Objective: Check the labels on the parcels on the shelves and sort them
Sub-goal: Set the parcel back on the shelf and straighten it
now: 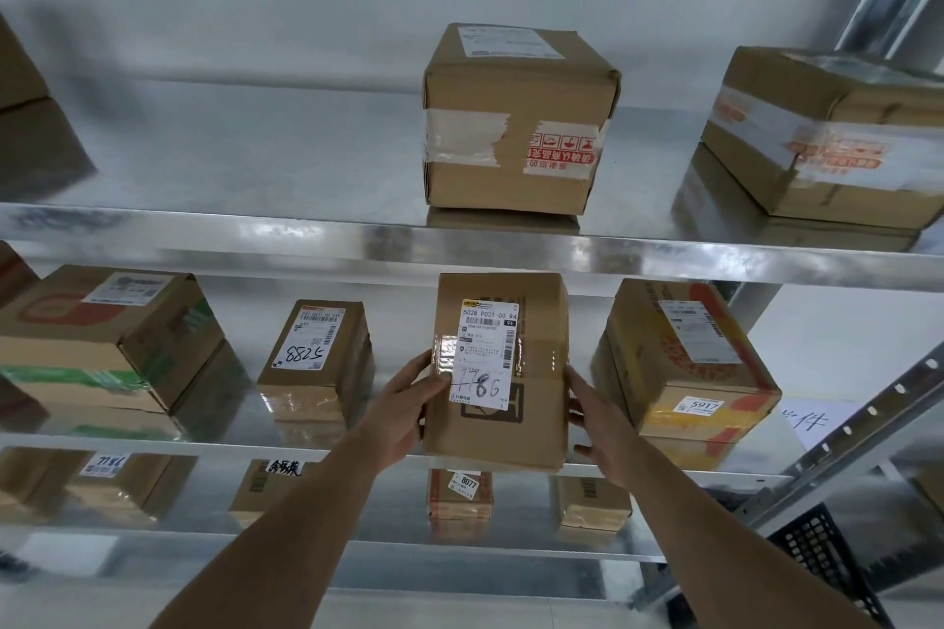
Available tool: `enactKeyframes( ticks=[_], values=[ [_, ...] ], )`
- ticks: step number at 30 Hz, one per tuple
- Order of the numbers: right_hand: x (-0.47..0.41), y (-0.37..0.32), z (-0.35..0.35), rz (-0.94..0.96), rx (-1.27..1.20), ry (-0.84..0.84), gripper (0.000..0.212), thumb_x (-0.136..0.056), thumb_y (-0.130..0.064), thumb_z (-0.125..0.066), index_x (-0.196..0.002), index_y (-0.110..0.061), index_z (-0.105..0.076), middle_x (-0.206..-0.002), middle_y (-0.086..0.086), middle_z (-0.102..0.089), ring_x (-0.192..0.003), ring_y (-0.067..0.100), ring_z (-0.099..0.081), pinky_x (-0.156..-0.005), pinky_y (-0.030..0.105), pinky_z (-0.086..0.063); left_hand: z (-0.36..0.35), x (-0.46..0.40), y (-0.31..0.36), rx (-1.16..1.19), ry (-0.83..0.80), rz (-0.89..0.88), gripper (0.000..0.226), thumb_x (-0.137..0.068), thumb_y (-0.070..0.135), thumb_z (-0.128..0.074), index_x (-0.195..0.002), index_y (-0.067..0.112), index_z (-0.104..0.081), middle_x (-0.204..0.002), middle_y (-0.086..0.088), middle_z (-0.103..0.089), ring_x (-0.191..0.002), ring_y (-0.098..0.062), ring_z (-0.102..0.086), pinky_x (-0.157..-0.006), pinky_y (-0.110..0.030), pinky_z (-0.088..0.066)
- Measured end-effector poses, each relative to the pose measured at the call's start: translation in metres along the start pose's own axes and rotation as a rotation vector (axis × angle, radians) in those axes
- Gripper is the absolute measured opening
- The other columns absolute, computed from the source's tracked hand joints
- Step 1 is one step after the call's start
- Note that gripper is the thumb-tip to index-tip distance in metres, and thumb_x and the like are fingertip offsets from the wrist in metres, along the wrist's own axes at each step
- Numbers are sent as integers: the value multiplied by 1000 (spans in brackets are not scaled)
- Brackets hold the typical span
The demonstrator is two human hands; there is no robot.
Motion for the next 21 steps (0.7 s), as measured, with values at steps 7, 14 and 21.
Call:
enactKeyframes(
  ticks=[7, 14, 21],
  values=[
    [9, -18, 10, 119, -89, -83, 93, -60, -62, -81, -138, -23, -50, -136, 1, -60, -128, 27, -54, -111, 56, -43, -3, -5, 6, -138, 133, -82, 37, -101, 10, -59, -136, 24, -59, -116, -4, -76, -102, -15, -74, -81, -33, -60],
    [20, -38, 6, 256, -152, -88, 47, -88, -27, -76, -128, -19, -54, -119, 6, -72, -107, 25, -70, -83, 38, -57, -26, -7, 17, -364, 116, -61, 37, -105, 17, -53, -141, 24, -59, -135, 5, -63, -119, -19, -61, -99, -38, -51],
    [27, -36, 1, 281, -87, -214, 48, -89, -25, -75, -133, -24, -57, -127, -2, -69, -119, 20, -65, -97, 45, -53, -19, 3, 8, -6, 33, 37, 30, -103, 38, -54, -120, 19, -70, -123, 2, -73, -116, -26, -67, -97, -51, -55]
  ],
)
Point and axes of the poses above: each hand's wrist, its own x-axis away from the middle knuckle, its own z-axis out of the back of the hand, y = z × x, the point moved 6 cm from there along -x, towards the middle knuckle
